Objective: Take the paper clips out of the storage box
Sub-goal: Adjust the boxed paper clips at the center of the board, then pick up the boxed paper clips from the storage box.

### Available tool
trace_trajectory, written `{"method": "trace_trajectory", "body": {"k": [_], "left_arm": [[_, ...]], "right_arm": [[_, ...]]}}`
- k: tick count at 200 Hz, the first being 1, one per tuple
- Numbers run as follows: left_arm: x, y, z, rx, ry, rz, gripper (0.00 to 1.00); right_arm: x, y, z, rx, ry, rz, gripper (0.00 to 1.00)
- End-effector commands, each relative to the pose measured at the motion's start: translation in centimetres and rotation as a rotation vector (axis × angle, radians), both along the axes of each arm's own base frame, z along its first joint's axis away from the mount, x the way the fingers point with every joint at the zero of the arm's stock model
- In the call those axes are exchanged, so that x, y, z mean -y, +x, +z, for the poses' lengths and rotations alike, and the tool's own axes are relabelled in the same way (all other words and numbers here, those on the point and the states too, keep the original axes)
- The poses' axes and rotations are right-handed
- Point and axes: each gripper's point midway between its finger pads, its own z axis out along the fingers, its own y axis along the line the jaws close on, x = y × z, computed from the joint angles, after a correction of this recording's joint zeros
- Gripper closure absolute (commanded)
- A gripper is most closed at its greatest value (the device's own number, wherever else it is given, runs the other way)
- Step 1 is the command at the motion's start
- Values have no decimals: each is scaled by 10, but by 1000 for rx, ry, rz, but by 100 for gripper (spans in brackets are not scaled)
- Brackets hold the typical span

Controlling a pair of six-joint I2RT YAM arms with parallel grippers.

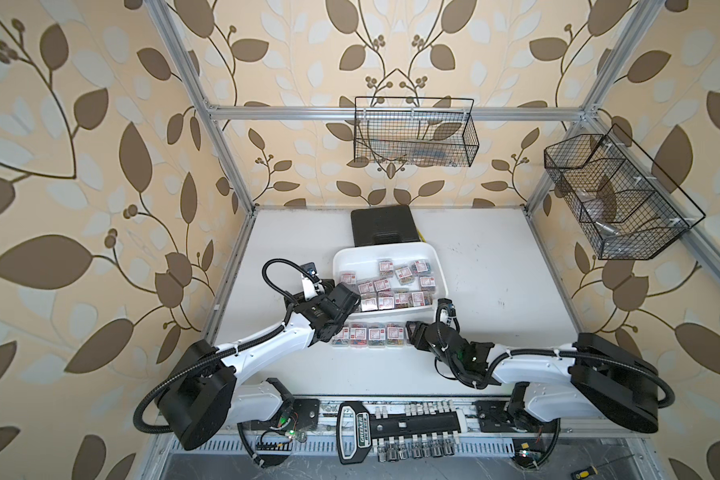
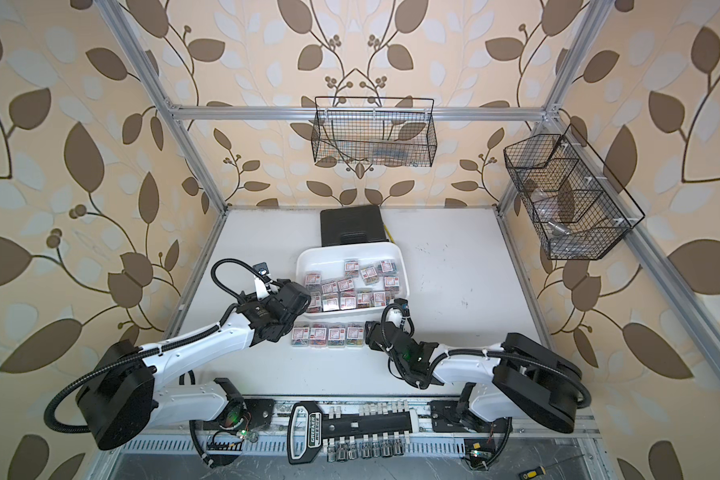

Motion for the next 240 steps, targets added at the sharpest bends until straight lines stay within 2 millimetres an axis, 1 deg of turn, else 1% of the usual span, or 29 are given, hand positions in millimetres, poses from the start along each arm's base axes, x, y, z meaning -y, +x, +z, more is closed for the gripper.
{"method": "trace_trajectory", "body": {"k": [1,24,49,65,80,98,122,133,148,161,187,205,213,220,232,240], "left_arm": [[2,10,13,70,-43,-62,1],[-6,12,2,52,-112,-75,1],[-9,8,-4,65,-162,-93,1],[-9,4,-6,79,-182,-111,1],[-10,2,-7,81,-191,-113,1],[-8,2,-9,68,-198,-121,1],[0,4,-13,36,-214,-158,1],[1,5,-14,28,-210,-160,1],[1,6,-14,18,-203,-156,1],[0,7,-15,11,-196,-143,1],[0,6,-13,22,-201,-148,1],[1,6,-12,37,-210,-163,1],[1,6,-13,41,-211,-164,1],[2,6,-14,37,-211,-163,1],[2,6,-15,19,-207,-160,1],[3,7,-15,12,-210,-165,1]], "right_arm": [[16,7,25,45,-63,-33,35],[29,16,47,72,-55,-49,35],[42,28,70,112,-122,-88,35],[45,40,83,128,-158,-120,34],[42,57,92,119,-165,-119,33],[41,78,93,102,-222,-128,34],[44,96,97,158,-304,-147,34],[48,105,96,153,-322,-154,34],[53,118,88,117,-322,-149,33],[54,131,83,92,-325,-131,34],[60,156,69,57,-404,-144,37],[62,177,61,43,-441,-152,45],[60,188,62,49,-449,-156,50],[57,195,63,50,-450,-156,52],[50,204,64,59,-465,-143,56],[47,206,65,67,-478,-141,56]]}}
